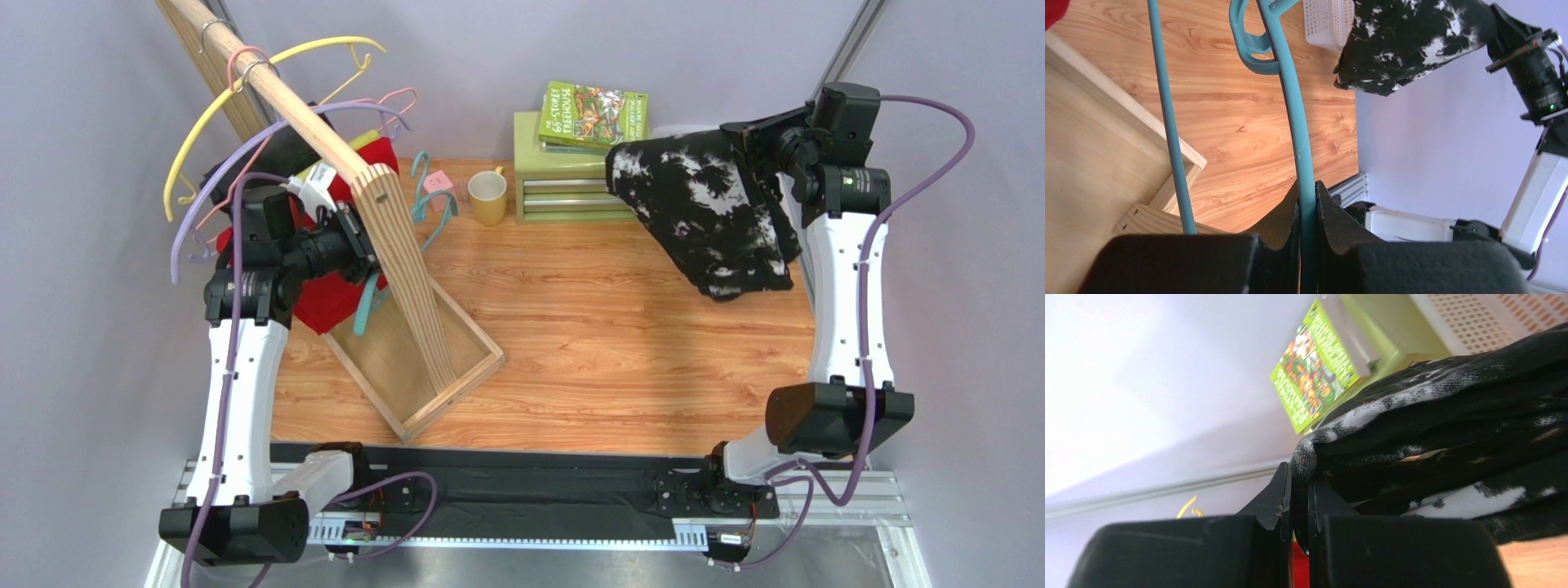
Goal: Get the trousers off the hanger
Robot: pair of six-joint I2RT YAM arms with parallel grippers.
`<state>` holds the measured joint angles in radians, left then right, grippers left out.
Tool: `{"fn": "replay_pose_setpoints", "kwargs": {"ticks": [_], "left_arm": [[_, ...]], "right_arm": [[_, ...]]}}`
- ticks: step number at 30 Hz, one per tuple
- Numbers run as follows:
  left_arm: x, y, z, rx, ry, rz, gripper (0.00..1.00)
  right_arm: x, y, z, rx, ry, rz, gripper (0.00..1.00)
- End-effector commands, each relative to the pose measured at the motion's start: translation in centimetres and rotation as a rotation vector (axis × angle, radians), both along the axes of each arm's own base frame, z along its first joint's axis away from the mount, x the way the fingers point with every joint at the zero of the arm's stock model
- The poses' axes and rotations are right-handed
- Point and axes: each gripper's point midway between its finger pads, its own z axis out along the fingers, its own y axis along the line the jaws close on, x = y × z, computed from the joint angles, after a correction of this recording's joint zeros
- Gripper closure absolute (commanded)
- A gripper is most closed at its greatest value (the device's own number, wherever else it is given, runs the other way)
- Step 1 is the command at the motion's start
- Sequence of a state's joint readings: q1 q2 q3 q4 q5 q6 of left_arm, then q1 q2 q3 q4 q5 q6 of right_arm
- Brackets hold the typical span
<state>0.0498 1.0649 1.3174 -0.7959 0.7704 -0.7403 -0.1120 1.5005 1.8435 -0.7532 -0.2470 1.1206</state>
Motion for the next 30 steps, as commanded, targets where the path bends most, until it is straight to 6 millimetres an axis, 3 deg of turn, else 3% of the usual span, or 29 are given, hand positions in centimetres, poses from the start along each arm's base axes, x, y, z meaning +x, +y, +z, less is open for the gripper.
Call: {"fn": "replay_pose_setpoints", "kwargs": {"ticks": [1, 7, 15, 20, 21, 22, 24, 25, 30], "left_arm": [[-0.6, -0.5, 1.7, 0.038, -0.085, -0.035, 1.0], [-0.8, -0.9, 1.7, 0.042, -0.092, -0.055, 1.0], [-1.0, -0.8, 1.1, 0.054, -0.081, -0.057, 1.0], [-1.2, -0.8, 0.6, 0.055, -0.059, -0.058, 1.0], [-1.2, -0.8, 0.6, 0.058, -0.059, -0.057, 1.0], [-1.2, -0.8, 0.5, 0.061, -0.06, -0.057, 1.0], [-1.3, -0.8, 0.5, 0.061, -0.055, -0.059, 1.0], [-1.4, -0.8, 0.6, 0.059, -0.056, -0.06, 1.0], [-1.7, -0.7, 0.7, 0.07, -0.051, -0.052, 1.0]], "right_arm": [[0.6, -1.1, 7.0, 0.073, -0.188, -0.06, 1.0], [1.1, -2.7, 11.1, 0.081, -0.277, -0.091, 1.0], [4.0, -5.6, 13.3, 0.106, -0.391, -0.166, 1.0], [8.0, -6.9, 10.6, 0.134, -0.354, -0.197, 1.0], [8.6, -7.5, 10.2, 0.135, -0.352, -0.214, 1.0], [10.0, -8.3, 8.4, 0.14, -0.321, -0.227, 1.0], [11.4, -9.4, 7.4, 0.12, -0.322, -0.253, 1.0], [12.7, -10.3, 5.5, 0.115, -0.288, -0.267, 1.0], [15.4, -13.7, 2.8, 0.118, -0.289, -0.335, 1.0]]}}
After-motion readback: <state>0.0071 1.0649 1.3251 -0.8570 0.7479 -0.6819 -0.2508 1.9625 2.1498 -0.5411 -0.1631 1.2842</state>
